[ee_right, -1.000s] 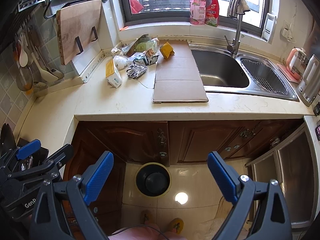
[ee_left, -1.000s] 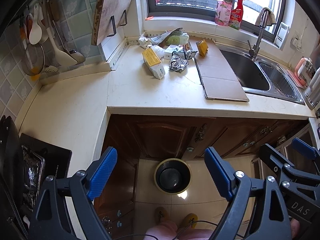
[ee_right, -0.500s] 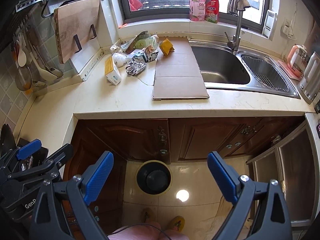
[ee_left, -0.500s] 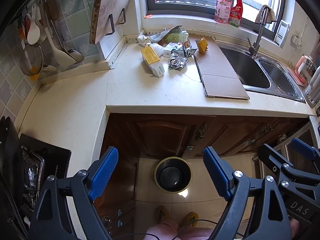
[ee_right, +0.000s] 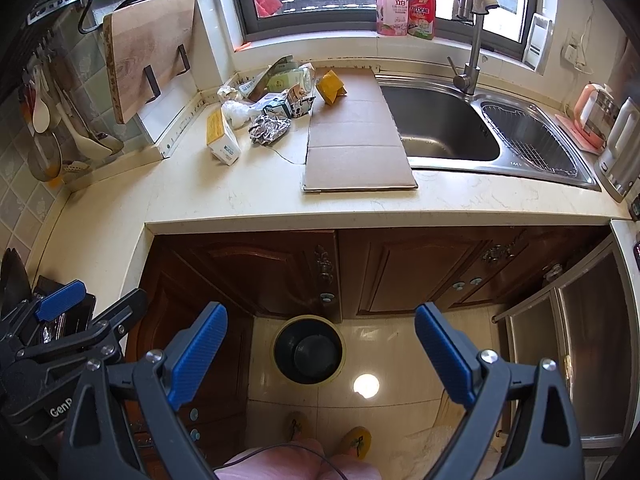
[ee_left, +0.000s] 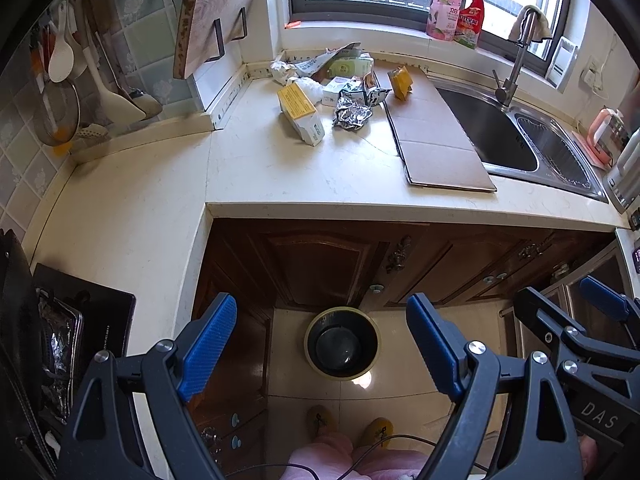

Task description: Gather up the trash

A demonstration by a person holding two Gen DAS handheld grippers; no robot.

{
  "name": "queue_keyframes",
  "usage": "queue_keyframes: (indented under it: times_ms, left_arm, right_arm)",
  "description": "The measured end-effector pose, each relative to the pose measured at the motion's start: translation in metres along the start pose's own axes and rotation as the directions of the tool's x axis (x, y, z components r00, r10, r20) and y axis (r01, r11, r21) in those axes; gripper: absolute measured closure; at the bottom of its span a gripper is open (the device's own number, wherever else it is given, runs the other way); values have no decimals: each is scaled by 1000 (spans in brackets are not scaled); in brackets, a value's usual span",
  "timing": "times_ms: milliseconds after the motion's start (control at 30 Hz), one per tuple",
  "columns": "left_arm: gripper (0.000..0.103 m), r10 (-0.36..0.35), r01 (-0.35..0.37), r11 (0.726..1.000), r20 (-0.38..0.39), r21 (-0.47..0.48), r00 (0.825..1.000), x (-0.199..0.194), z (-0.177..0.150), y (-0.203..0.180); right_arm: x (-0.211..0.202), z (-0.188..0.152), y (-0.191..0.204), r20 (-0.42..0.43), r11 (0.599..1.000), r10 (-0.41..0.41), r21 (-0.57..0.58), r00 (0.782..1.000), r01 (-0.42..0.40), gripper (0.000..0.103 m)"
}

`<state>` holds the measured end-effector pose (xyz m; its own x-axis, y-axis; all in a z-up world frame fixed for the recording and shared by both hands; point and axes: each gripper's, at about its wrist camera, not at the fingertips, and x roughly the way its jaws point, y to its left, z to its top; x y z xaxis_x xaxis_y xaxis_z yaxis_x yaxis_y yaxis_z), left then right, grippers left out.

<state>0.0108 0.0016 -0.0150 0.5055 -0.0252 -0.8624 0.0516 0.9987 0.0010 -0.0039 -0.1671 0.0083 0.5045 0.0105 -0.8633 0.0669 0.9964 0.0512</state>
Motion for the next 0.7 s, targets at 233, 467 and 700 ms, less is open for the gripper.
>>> queue_keyframes:
  times_ms: [233,467,700]
  left_arm:
    - [18,-2,2,1000,-6,2,1000,2,-2,-1]
    - [18,0,0,1000,-4,2,1000,2,-3,-1]
    - [18,9,-9,1000,9,22,1000,3,4,-7]
  right_arm:
    - [1,-2,-1,-5,1000,-1,2,1000,1,7]
    - [2,-3,-2,-7,1000,1,3,1000,-1,7]
    - [2,2,-2,11,1000,-5,13,1000,5,7]
